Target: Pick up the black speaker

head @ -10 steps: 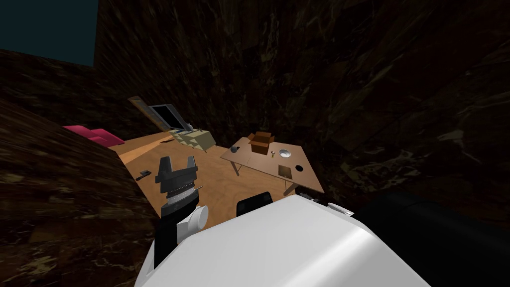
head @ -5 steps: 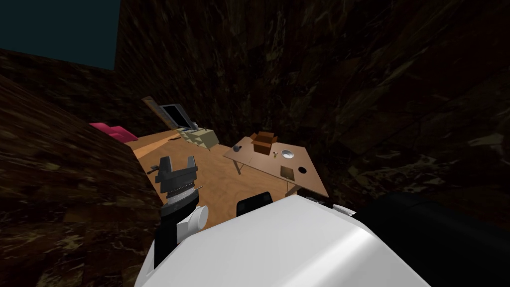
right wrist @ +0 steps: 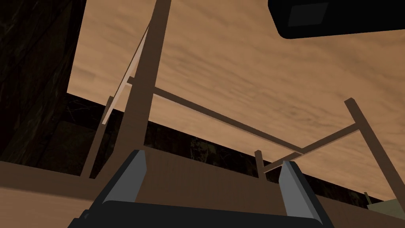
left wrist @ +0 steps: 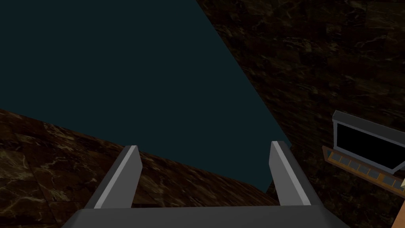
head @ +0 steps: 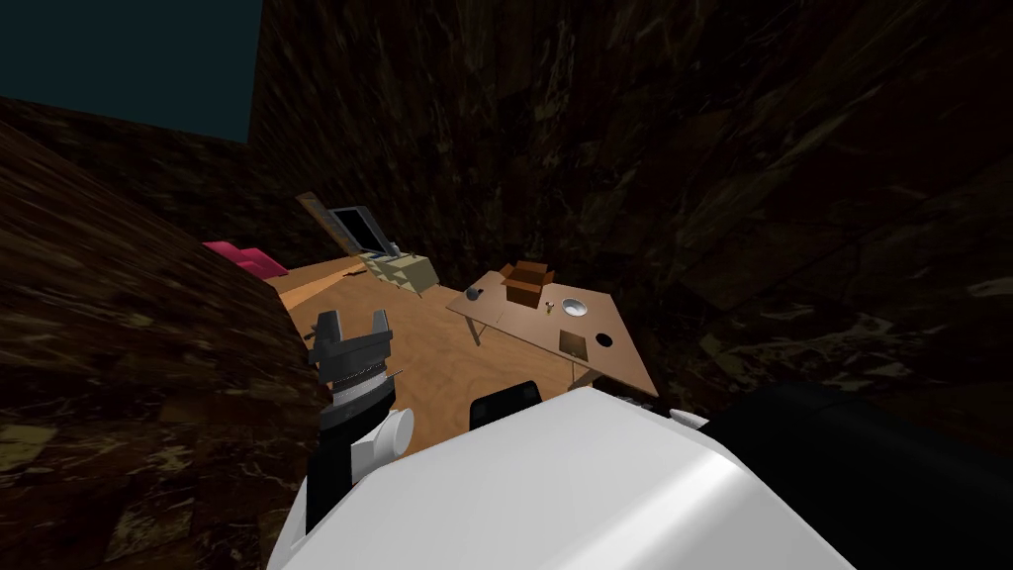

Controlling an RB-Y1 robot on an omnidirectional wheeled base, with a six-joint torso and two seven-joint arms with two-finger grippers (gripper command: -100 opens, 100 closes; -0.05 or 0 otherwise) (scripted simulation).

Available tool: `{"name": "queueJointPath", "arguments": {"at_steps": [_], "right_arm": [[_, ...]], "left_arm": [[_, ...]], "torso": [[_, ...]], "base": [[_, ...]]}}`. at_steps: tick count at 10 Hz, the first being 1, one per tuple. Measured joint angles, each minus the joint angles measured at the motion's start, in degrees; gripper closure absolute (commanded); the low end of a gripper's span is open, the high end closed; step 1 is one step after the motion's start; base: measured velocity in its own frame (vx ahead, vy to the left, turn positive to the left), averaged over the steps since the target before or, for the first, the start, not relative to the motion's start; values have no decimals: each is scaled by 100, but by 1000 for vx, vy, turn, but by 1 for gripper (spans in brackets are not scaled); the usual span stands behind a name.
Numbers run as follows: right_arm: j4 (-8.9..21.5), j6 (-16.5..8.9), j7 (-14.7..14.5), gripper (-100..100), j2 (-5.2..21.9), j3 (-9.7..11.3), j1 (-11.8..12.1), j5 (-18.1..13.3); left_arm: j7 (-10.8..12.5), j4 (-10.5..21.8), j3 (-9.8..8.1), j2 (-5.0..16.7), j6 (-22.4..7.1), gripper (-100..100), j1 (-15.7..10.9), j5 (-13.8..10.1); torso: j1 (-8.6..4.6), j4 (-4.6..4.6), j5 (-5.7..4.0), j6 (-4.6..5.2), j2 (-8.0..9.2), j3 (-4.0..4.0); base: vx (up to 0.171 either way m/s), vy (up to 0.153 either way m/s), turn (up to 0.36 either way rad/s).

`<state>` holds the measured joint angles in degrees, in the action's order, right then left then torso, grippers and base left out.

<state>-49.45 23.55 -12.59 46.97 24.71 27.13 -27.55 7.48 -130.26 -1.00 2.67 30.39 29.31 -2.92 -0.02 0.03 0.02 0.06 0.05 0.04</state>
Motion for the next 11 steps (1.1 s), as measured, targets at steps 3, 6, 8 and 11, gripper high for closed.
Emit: {"name": "queueJointPath", "arguments": {"at_steps": [3,6,8,11], "right_arm": [[395,56,-15,-100,142,181,-142,-51],[1125,207,-137,-100,268,397,-368,-110],[1577,285,-115,-100,499,633,-517,-145],[1691,43,-19,-100,765,952,-586,-171]], "left_arm": [[0,0,0,0,0,0,0,0],[0,0,0,0,0,0,-1,0],[0,0,0,0,0,0,0,0],[0,0,-1,1,0,0,1,0]], "torso": [[-3,0,0,1,2,1],[-5,1,0,-4,5,3],[-11,1,-2,2,5,3],[-18,0,-5,1,-3,-1]], "base": [[-13,-3,118],[-24,-13,192],[-15,-26,188],[-3,-36,125]]}}
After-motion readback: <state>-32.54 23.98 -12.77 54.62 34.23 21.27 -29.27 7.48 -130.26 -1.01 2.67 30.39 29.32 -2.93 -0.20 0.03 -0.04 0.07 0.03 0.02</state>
